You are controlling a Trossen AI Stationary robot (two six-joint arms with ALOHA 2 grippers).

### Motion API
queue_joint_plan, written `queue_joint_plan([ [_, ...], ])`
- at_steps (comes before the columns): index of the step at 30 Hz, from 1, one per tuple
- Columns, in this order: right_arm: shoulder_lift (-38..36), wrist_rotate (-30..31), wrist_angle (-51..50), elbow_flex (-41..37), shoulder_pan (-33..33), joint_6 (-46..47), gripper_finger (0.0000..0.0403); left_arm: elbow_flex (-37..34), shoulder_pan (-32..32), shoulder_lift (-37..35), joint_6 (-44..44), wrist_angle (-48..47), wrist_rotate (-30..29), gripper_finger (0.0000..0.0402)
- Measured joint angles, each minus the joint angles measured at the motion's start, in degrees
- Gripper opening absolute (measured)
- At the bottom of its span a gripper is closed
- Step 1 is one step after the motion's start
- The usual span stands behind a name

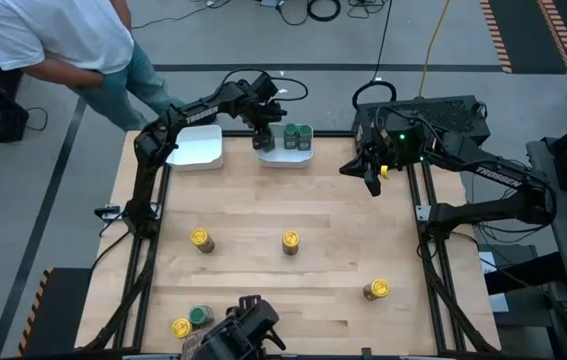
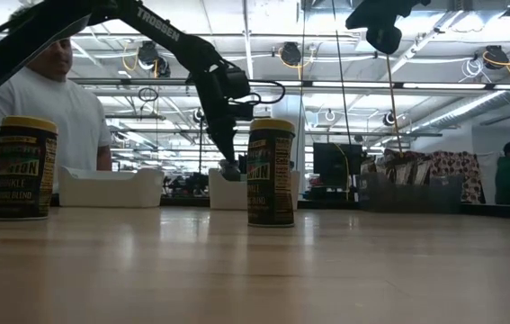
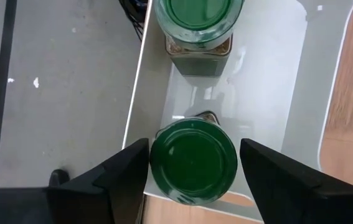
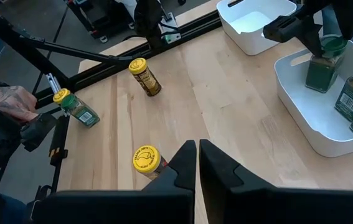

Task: Sort spices by type
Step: Put the top green seasoning bottle into the right white bin

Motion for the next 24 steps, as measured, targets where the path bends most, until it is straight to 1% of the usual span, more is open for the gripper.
queue_joint_plan([
  [6, 0.0, 0.0, 0.0, 0.0, 0.0, -0.2, 0.0, 0.0, 0.0, 0.0, 0.0, -0.7, 0.0, 0.0241],
  [16, 0.0, 0.0, 0.0, 0.0, 0.0, -0.2, 0.0, 0.0, 0.0, 0.0, 0.0, -0.5, 0.0, 0.019],
  [24, 0.0, 0.0, 0.0, 0.0, 0.0, -0.2, 0.0, 0.0, -0.7, -0.1, 0.3, 3.2, -0.1, 0.0182],
])
